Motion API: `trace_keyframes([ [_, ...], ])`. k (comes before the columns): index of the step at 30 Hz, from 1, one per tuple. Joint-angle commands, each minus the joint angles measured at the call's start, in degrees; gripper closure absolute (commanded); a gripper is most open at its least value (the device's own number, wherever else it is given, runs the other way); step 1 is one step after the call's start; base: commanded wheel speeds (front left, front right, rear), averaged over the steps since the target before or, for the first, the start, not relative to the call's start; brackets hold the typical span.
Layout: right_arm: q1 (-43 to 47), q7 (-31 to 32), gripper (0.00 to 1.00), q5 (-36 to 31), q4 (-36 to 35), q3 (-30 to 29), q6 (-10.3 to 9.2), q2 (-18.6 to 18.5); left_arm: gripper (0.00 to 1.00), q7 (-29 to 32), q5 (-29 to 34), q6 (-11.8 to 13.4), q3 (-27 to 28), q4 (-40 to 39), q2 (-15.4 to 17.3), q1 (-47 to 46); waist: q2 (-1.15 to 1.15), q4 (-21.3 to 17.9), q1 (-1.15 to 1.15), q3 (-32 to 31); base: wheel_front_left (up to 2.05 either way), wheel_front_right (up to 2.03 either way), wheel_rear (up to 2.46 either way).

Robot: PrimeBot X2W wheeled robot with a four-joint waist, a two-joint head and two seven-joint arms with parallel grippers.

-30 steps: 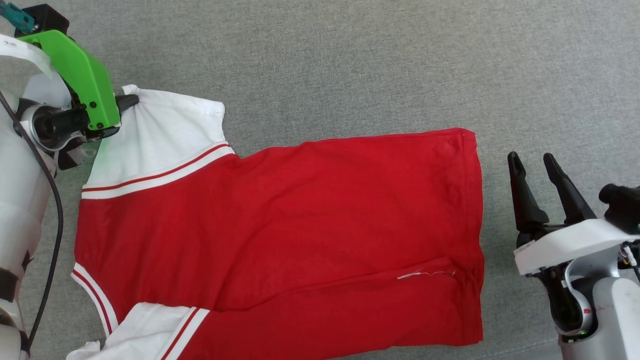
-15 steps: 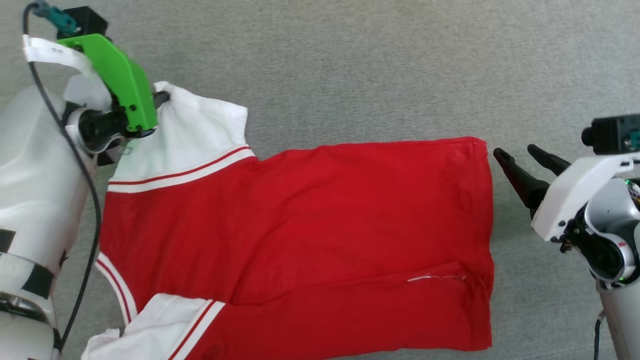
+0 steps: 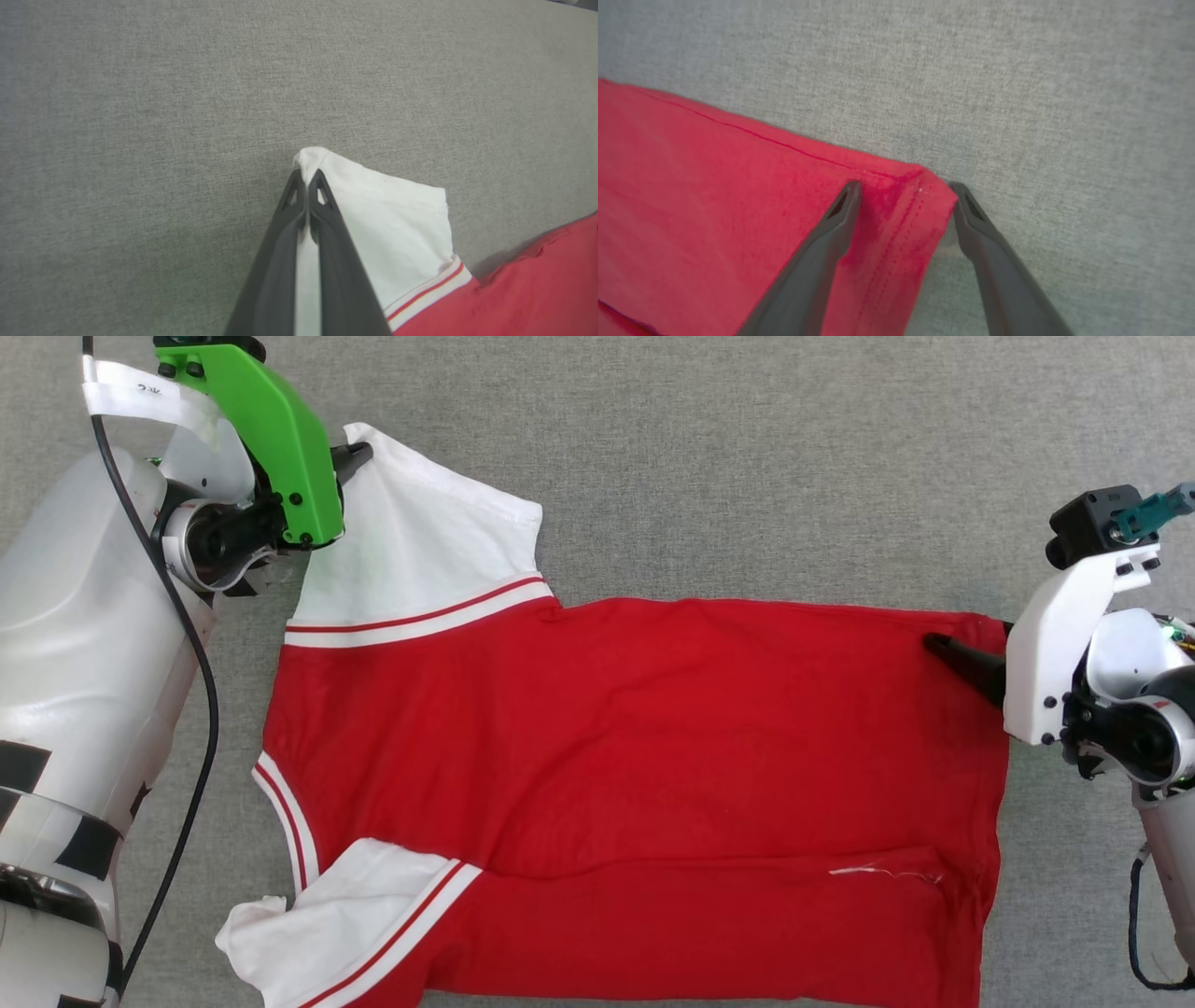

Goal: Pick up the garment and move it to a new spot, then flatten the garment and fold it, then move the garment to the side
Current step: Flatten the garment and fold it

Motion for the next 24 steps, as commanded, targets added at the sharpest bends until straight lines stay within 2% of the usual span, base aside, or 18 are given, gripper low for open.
trace_keyframes([
  [1,1.6,3.1,0.84,0.2,2.4,1.7,0.05,1.4,1.0,-0.5,0.2,-0.2,-0.1,-0.3,0.0,0.2,0.0,0.3,0.0,-0.2,0.0,0.0,0.0],
  [2,1.5,4.3,1.0,0.1,2.6,1.8,0.05,1.3,1.0,-0.7,0.1,-0.2,-0.1,-0.5,0.0,0.4,0.0,0.4,0.0,-0.3,0.0,0.0,0.0],
  [7,0.5,5.4,1.0,0.4,1.7,0.8,0.05,1.5,1.0,-1.8,-0.2,-0.3,-0.3,-1.2,0.4,1.1,0.0,0.9,0.0,-1.6,0.0,0.0,0.0],
  [14,0.4,-1.7,1.0,-1.2,-3.3,-3.3,0.05,1.0,1.0,-5.9,-0.6,-0.3,-0.3,-3.6,1.7,3.7,0.0,2.3,0.0,-5.3,0.0,0.0,0.0],
  [24,14.2,-7.4,1.0,-4.7,-10.5,-8.2,0.05,4.3,1.0,-16.5,-2.7,0.0,1.8,-12.5,6.2,17.1,0.0,4.6,0.0,-11.5,0.0,0.0,0.0],
])
